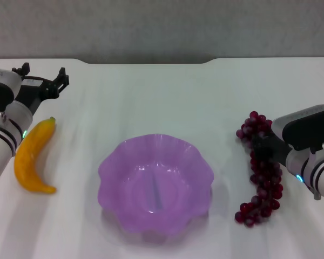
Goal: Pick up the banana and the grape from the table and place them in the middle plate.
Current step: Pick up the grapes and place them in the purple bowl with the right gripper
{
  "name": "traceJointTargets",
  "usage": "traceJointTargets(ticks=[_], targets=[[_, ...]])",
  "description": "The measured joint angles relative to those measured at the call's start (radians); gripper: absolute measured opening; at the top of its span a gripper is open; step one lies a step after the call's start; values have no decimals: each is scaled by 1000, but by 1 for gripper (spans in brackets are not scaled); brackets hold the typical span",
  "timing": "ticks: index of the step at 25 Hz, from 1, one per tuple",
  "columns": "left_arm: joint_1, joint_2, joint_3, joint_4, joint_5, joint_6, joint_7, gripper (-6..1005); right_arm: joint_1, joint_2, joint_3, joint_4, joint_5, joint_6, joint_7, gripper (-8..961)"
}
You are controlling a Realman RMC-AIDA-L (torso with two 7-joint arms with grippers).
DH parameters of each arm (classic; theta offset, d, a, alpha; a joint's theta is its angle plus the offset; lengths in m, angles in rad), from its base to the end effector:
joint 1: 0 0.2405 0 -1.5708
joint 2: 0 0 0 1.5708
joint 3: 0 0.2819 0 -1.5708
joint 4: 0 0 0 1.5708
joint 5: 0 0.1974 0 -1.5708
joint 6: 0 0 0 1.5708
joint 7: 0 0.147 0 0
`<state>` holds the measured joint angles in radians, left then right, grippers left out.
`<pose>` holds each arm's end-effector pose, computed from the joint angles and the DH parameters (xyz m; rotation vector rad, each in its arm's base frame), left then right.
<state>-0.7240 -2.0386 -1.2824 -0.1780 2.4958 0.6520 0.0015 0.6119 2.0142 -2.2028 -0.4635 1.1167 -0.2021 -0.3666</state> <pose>-0.3022 0.4485 -0.0064 -1.6390 -0.6109 -0.4296 0.3183 0.4044 -0.0773 -1.9413 0.8005 0.1001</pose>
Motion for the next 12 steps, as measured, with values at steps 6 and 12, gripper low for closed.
traceJointTargets(ticks=[6, 12], targets=[[0, 0, 0, 3, 0, 0, -1, 896, -13, 1, -15, -16, 0, -72, 0, 215], [0, 0, 0, 4, 0, 0, 0, 896, -19, 1, -32, -21, 0, -126, 1, 212]])
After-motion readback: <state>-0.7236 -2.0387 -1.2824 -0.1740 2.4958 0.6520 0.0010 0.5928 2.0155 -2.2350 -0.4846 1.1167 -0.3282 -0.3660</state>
